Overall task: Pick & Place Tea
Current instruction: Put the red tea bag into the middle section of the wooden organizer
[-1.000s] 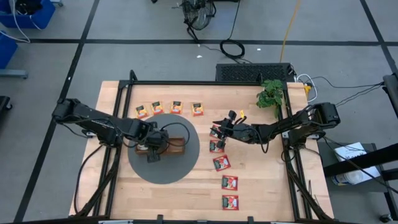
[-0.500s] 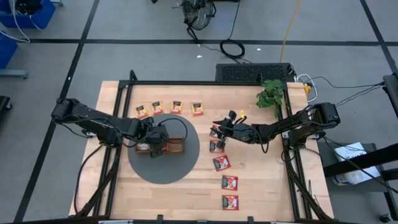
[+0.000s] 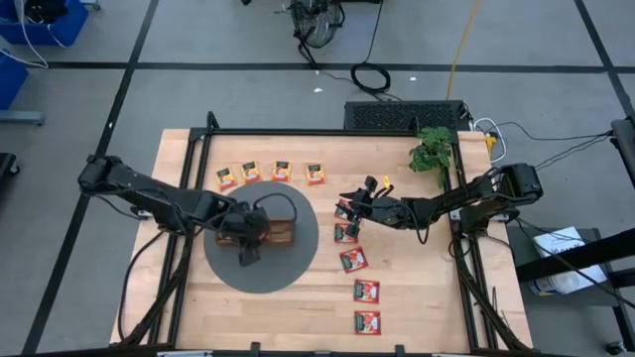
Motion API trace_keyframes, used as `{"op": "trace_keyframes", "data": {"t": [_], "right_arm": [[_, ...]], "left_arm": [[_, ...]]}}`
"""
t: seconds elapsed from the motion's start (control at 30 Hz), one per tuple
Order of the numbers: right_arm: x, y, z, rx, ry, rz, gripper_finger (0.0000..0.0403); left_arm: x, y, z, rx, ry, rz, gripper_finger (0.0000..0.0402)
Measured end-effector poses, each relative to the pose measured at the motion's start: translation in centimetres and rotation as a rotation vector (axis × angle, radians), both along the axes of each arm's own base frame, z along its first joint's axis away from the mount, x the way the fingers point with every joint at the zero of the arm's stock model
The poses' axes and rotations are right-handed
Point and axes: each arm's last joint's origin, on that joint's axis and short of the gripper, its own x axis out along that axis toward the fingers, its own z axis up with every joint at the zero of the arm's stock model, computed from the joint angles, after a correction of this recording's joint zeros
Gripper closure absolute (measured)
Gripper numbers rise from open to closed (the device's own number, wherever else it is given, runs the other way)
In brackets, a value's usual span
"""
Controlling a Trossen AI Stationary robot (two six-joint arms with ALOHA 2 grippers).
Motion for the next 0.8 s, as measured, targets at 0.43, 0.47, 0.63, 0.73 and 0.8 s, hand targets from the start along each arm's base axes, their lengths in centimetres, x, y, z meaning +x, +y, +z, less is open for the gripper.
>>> {"op": "trace_keyframes", "data": {"t": [0.43,0.47,0.63,0.73,0.8], "right_arm": [[0.0,0.0,0.0,0.0,-0.002,0.0,0.0273],[0.0,0.0,0.0,0.0,-0.002,0.0,0.0273],[0.0,0.0,0.0,0.001,-0.003,0.0,0.0273],[0.0,0.0,0.0,0.001,-0.003,0.0,0.0273],[0.0,0.0,0.0,0.001,-0.003,0.0,0.0273]], "left_arm": [[1.4,-3.4,-4.3,0.16,0.169,-0.108,0.0393],[1.4,-3.3,-4.3,0.174,0.167,-0.094,0.0392],[1.3,-2.5,-4.4,0.208,0.198,-0.062,0.0397],[1.0,-1.8,-4.4,0.24,0.244,-0.024,0.0394],[0.9,-1.3,-4.5,0.268,0.264,0.009,0.0389]]}}
